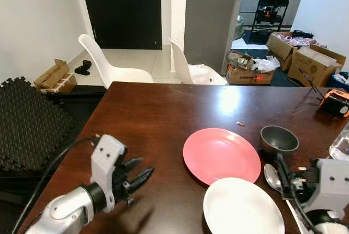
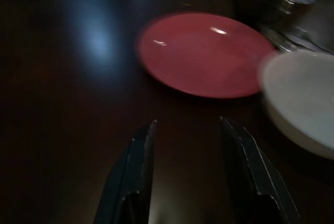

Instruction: Setting the table

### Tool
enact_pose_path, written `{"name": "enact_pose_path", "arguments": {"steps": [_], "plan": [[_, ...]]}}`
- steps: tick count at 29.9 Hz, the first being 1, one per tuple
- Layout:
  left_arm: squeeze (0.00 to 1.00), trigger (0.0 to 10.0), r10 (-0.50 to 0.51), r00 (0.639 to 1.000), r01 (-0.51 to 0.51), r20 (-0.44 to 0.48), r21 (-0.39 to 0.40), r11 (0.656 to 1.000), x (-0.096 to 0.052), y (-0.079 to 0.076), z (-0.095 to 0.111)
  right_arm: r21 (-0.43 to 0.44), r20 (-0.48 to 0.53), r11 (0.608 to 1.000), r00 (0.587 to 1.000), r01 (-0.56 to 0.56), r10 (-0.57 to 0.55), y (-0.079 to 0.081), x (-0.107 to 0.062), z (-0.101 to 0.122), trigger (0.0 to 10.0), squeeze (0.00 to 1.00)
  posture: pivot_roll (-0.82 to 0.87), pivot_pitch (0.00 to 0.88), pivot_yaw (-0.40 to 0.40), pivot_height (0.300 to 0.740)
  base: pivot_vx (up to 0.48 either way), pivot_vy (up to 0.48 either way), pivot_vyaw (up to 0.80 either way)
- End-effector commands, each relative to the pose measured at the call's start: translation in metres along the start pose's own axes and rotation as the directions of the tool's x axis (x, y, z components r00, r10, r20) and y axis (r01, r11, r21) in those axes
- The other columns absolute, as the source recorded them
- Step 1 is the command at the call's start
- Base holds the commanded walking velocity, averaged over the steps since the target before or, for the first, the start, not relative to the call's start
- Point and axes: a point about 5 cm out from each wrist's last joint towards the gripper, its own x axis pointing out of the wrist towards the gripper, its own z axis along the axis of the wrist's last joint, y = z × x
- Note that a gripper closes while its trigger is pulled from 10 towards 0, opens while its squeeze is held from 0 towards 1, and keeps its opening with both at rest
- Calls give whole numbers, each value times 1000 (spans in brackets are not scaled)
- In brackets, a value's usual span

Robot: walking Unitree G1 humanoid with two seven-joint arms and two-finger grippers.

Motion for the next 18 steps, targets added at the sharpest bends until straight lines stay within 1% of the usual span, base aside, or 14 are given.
{"name": "enact_pose_path", "arguments": {"steps": [1,2,3,4,5,6,7,8,9,10,11,13,16,18], "plan": [[82,10000,-65,997,65,-45,8,998,2,-10,-6,-16,-46,999,998,40,-41,-9,-3,-9,10000,0,-74,93,111,740,0,0,0],[82,10000,-65,997,65,-45,8,998,2,-10,-6,-16,-46,999,998,40,-41,-9,-3,-9,10000,0,-74,93,111,740,0,0,0],[161,10000,-82,995,83,-60,23,996,6,-13,-8,-30,-64,998,997,49,-51,-12,-5,-13,10000,0,-72,91,108,740,0,0,0],[161,10000,-82,995,83,-60,23,996,6,-13,-8,-30,-64,998,997,49,-51,-12,-5,-13,10000,0,-72,91,108,740,0,0,0],[310,10000,-69,995,71,-69,26,997,12,-13,-10,-7,-104,1000,994,20,-20,-9,-7,-20,10000,0,-80,91,118,740,0,0,0],[310,10000,-69,995,71,-69,26,997,12,-13,-10,-7,-104,1000,994,20,-20,-9,-7,-20,10000,0,-80,91,118,740,0,0,0],[271,10000,-46,996,49,-78,31,998,18,-13,-13,53,-156,997,985,-63,70,2,-9,-27,10000,0,-84,89,117,740,0,0,0],[271,10000,-46,996,49,-78,31,998,18,-13,-13,53,-156,997,985,-63,70,2,-9,-27,10000,0,-84,89,117,740,0,0,0],[243,10000,-31,996,33,-82,33,999,21,-13,-14,102,-184,987,973,-122,139,12,-12,-30,10000,0,-81,89,112,740,0,0,0],[145,10000,-7,997,10,-82,35,999,23,-11,-15,150,-215,975,957,-164,194,19,-14,-33,10000,0,-81,90,105,740,0,0,0],[145,10000,7,997,-3,-81,38,999,23,-10,-15,174,-232,968,948,-182,220,23,-16,-34,10000,0,-81,90,105,740,0,0,0],[98,10000,20,996,-17,-85,42,999,21,-7,-17,212,-254,957,934,-198,249,24,-19,-34,10000,0,-82,91,99,740,0,0,0],[90,10000,23,996,-19,-90,44,999,19,-6,-18,209,-255,950,925,-230,280,23,-21,-33,10000,0,-85,93,98,740,0,0,0],[90,10000,22,995,-17,-92,46,999,19,-6,-18,239,-277,936,905,-259,321,24,-25,-33,10000,0,-86,93,96,740,0,0,0]]}}
